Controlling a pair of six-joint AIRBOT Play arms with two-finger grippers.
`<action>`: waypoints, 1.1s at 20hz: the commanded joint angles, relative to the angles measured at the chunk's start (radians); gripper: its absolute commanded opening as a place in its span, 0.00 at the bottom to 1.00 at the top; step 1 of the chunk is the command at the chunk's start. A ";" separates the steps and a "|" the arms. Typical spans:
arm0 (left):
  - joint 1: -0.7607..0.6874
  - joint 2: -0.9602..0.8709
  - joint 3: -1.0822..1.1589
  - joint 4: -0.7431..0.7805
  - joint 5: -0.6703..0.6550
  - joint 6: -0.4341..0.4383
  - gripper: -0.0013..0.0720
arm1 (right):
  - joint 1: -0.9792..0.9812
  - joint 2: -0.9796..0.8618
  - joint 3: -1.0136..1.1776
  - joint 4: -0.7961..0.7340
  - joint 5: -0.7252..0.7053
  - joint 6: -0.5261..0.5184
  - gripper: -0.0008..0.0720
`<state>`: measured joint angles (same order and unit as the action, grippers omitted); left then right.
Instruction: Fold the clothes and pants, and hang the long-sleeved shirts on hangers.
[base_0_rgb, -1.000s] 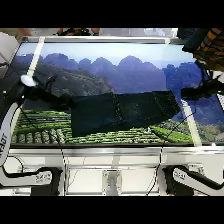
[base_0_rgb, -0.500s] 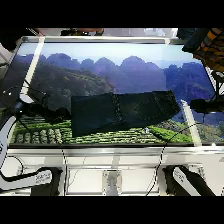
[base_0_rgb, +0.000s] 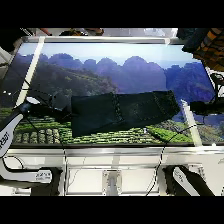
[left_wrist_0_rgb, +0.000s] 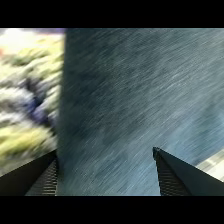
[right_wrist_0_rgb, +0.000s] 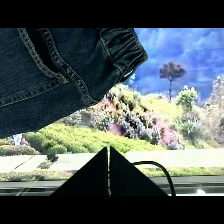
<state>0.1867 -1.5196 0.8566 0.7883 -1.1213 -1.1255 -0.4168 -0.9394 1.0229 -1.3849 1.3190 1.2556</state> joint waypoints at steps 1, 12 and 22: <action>-0.058 -0.050 -0.001 -0.080 0.090 0.037 0.90 | -0.001 0.000 -0.001 0.000 0.001 0.000 0.03; -0.112 -0.019 0.069 -0.054 -0.032 0.027 0.06 | -0.001 0.000 -0.001 0.000 -0.001 0.000 0.03; 0.175 0.252 0.576 0.491 -0.579 -0.304 0.06 | -0.001 0.000 -0.001 0.000 -0.039 -0.001 0.03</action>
<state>0.3119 -1.3365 1.3045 1.1786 -1.6077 -1.3468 -0.4168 -0.9394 1.0222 -1.3846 1.2968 1.2552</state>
